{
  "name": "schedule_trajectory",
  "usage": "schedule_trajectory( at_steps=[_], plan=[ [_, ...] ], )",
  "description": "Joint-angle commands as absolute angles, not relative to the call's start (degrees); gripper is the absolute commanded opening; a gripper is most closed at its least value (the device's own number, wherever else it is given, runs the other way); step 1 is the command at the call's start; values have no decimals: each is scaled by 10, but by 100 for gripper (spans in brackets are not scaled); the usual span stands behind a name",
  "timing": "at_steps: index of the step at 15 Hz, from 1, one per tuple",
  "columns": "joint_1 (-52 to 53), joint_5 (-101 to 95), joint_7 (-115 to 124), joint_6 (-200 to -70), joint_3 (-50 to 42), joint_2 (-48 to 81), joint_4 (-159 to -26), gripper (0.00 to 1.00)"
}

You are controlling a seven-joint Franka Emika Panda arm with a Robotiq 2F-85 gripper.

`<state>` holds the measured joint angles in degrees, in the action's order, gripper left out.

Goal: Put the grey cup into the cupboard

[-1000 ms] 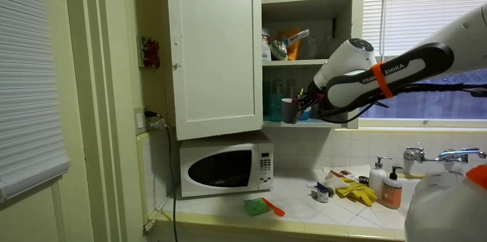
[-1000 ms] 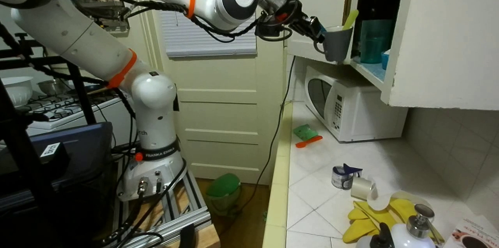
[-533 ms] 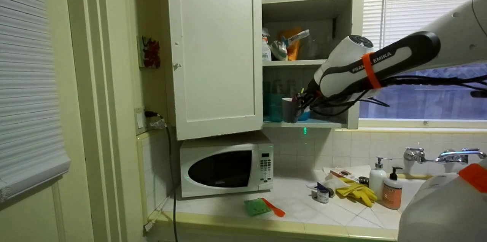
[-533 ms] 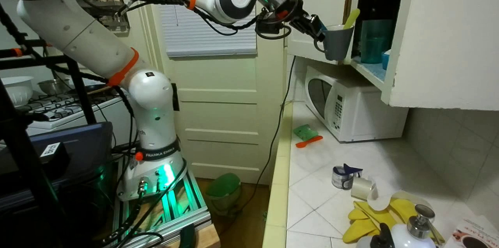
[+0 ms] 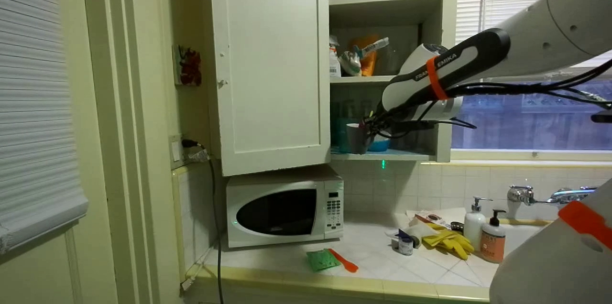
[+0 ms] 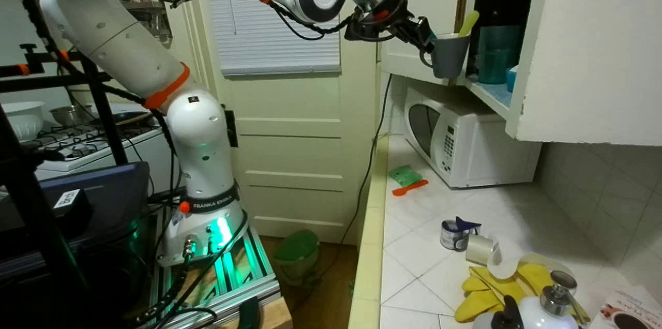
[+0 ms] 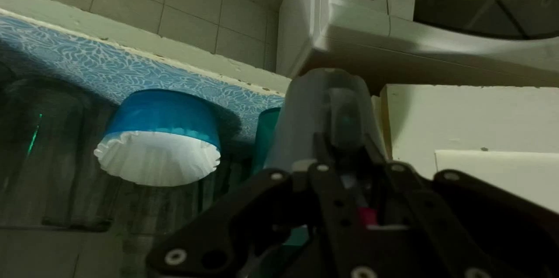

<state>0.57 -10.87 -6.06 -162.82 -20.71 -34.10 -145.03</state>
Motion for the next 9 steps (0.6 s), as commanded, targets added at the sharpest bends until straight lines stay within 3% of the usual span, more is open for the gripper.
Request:
schedule_trajectory(
  at_steps=[1, 9],
  plan=[
    [-19, -74, -92, -1619, -188, -310, -1420, 5],
    [-59, -78, -79, -1642, -144, -240, -1363, 5]
  ],
)
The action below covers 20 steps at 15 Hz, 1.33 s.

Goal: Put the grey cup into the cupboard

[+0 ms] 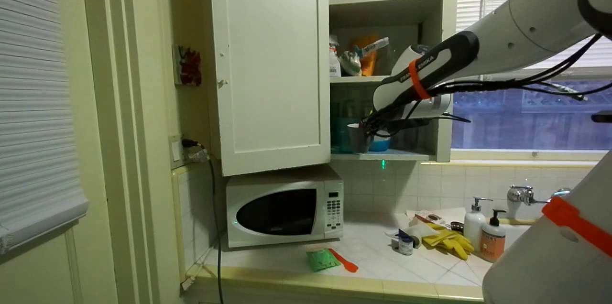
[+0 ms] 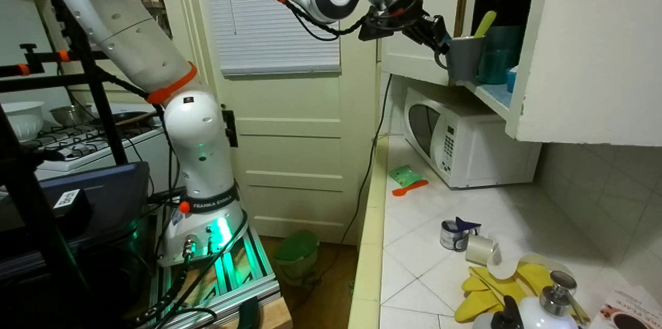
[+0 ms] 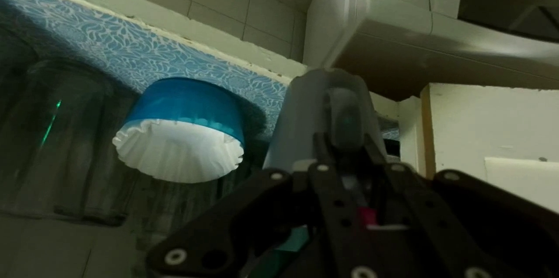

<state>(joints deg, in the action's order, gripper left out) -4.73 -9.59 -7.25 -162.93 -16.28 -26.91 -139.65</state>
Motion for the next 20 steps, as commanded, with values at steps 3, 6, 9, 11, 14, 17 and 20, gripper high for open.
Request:
schedule_trajectory(
  at_steps=[3, 6, 9, 11, 14, 17, 20],
  plan=[
    [-61, -73, -75, -1647, -136, -220, -1347, 5],
    [-64, -70, -70, -1653, -130, -204, -1336, 5],
    [-65, -65, -67, -1664, -125, -190, -1333, 5],
    [-67, -64, -64, -1674, -122, -183, -1334, 5],
    [-77, -72, -52, -1697, -112, -169, -1336, 5],
    [-85, -74, -45, -1713, -102, -160, -1339, 5],
    [-95, -94, -22, -1724, -97, -150, -1338, 5]
  ],
)
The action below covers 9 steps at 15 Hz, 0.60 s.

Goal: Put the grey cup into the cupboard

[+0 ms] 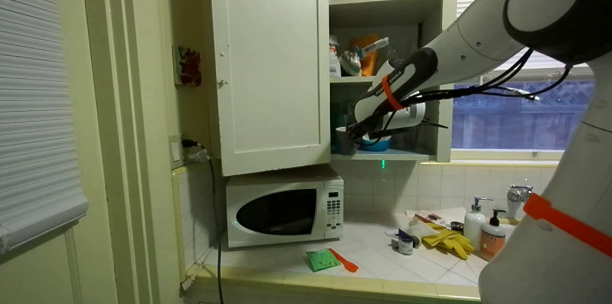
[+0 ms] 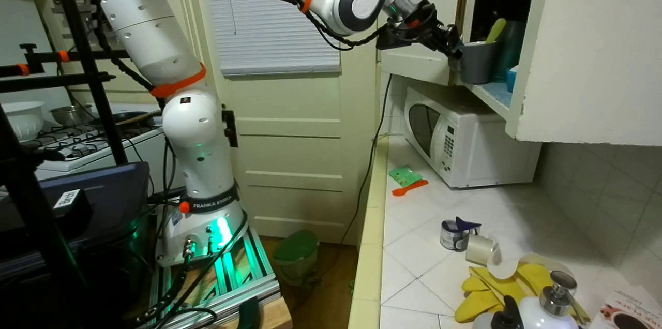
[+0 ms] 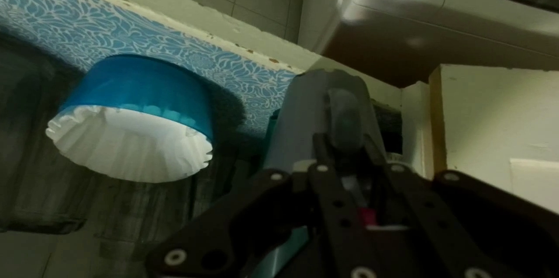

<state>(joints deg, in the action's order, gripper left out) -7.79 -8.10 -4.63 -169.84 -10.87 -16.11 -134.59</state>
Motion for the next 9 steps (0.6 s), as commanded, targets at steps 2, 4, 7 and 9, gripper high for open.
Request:
schedule_trajectory(
  at_steps=[2, 4, 7, 9],
  plan=[
    [-103, -96, -11, -1731, -94, -143, -1336, 5],
    [-112, -98, -4, -1742, -90, -136, -1332, 5],
    [-121, -97, 4, -1742, -83, -125, -1321, 5],
    [-125, -97, 8, -1740, -80, -115, -1310, 5]
  ],
)
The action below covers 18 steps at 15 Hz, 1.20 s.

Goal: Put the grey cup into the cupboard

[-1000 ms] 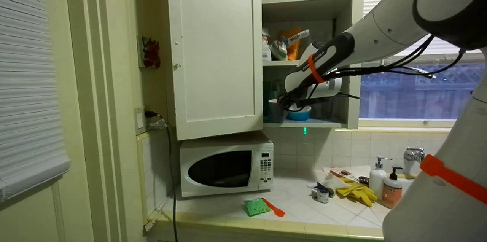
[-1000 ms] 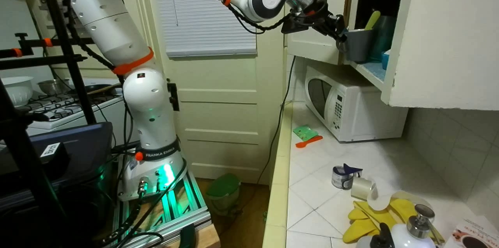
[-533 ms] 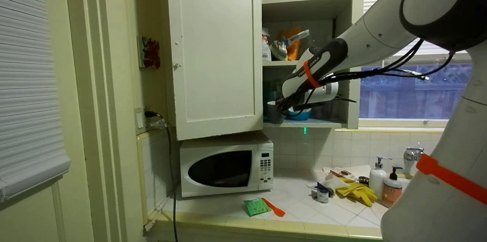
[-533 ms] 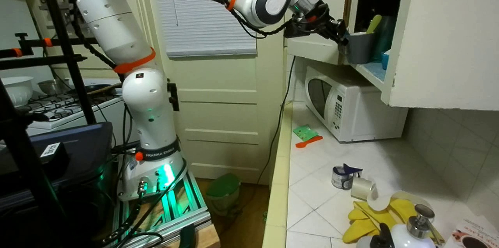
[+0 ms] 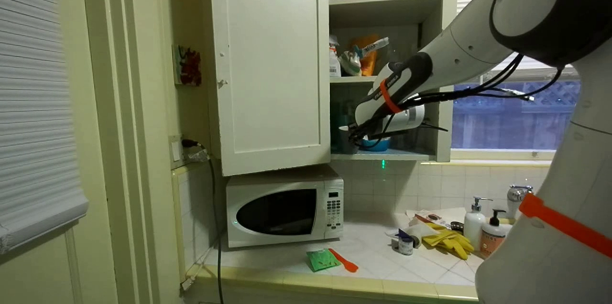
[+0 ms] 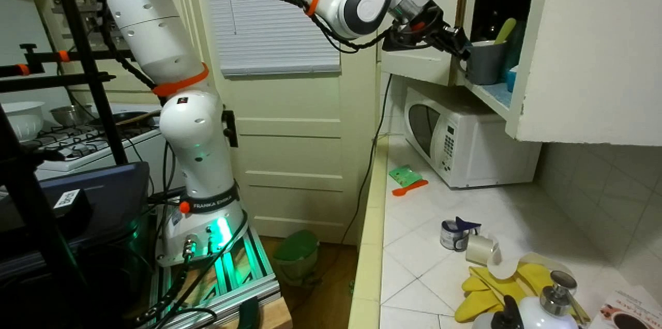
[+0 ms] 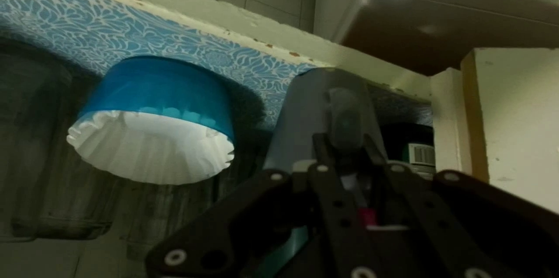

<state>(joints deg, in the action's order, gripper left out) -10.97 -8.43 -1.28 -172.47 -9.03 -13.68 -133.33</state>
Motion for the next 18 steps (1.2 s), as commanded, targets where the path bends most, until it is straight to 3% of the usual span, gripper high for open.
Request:
schedule_trajectory(
  at_steps=[1, 18],
  plan=[
    [-127, -97, 9, -1739, -78, -110, -1305, 5],
    [-135, -144, 72, -1726, -72, -26, -1205, 5]
  ],
)
